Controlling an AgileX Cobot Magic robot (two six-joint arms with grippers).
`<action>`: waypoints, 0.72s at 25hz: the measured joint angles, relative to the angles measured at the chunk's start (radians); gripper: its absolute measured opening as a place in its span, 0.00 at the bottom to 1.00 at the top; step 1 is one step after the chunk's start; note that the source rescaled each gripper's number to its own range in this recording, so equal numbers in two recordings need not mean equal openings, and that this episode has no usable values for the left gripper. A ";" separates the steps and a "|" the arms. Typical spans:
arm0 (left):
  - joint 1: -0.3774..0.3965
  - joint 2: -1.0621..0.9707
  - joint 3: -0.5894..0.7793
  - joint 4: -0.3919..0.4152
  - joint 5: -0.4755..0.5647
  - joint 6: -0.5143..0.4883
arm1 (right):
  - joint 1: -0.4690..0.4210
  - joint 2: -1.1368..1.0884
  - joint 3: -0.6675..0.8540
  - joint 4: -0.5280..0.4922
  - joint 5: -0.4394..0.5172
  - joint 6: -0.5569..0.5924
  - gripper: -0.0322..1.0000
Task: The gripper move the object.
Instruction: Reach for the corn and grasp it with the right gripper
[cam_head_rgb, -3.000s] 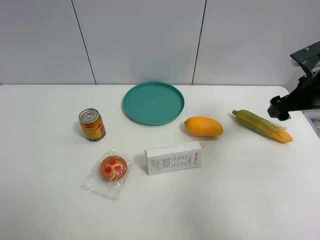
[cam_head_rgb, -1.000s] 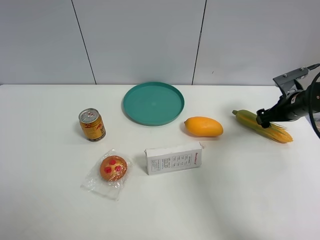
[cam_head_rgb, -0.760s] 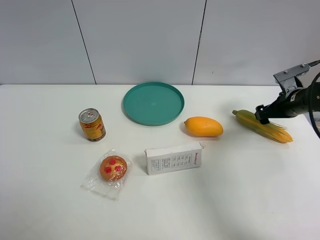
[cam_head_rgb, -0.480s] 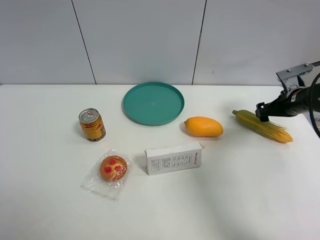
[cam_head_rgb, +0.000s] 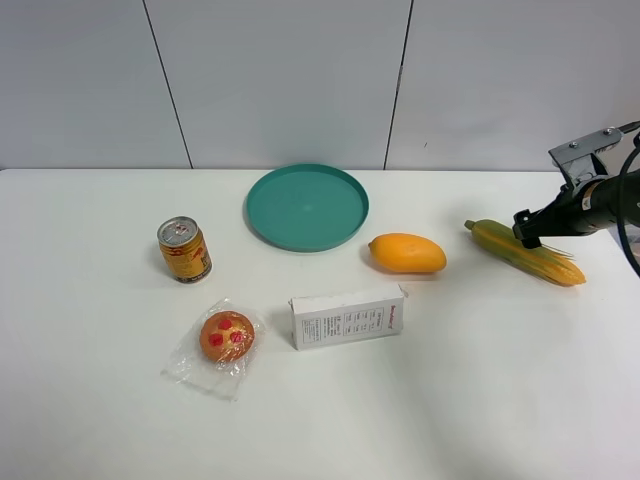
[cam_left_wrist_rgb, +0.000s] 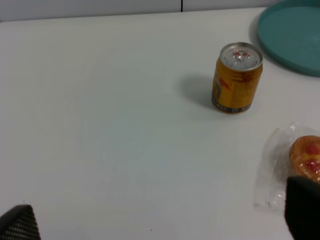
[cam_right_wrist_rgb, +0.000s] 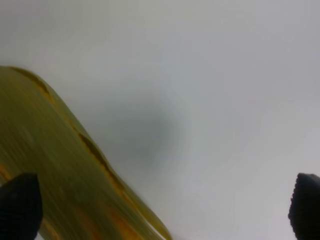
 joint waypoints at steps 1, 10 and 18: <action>0.000 0.000 0.000 0.000 0.000 0.000 | 0.000 0.000 0.000 0.000 0.000 0.001 1.00; 0.000 0.000 0.000 0.000 0.000 0.000 | 0.036 0.000 0.000 0.000 0.093 -0.006 1.00; 0.000 0.000 0.000 0.000 0.000 0.000 | 0.058 0.000 0.000 0.121 0.261 -0.135 1.00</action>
